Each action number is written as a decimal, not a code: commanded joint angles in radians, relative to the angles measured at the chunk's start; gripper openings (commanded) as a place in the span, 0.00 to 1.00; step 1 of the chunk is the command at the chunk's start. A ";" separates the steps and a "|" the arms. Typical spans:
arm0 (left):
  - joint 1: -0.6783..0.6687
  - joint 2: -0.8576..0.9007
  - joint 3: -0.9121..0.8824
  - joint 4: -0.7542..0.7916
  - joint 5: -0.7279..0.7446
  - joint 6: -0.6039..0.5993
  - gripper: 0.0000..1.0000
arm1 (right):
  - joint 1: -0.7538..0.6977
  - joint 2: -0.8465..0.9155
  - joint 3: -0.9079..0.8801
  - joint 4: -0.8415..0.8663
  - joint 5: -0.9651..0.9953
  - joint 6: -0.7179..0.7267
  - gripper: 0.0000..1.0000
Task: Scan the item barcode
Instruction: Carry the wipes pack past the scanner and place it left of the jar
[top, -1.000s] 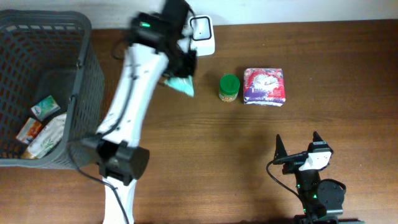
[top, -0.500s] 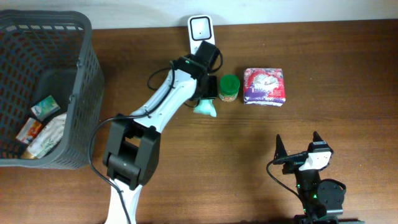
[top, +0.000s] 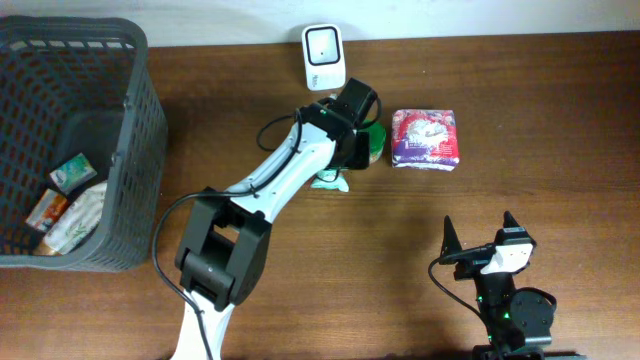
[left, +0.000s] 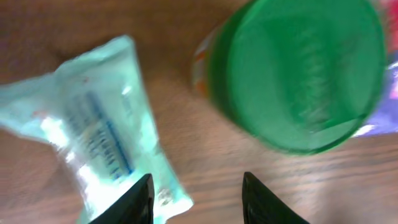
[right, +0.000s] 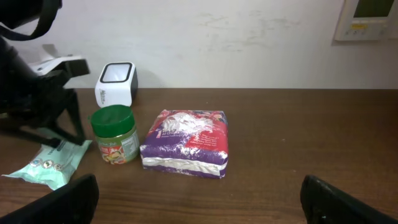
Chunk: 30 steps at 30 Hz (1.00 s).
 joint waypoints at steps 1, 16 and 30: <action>0.068 -0.038 0.065 -0.094 0.004 -0.002 0.45 | 0.007 -0.006 -0.008 -0.003 0.008 0.004 0.99; 0.140 0.081 0.006 -0.114 0.217 -0.017 0.69 | 0.007 -0.006 -0.008 -0.003 0.008 0.004 0.99; 0.140 0.170 0.006 0.130 0.238 0.137 0.38 | 0.007 -0.006 -0.008 -0.003 0.008 0.004 0.99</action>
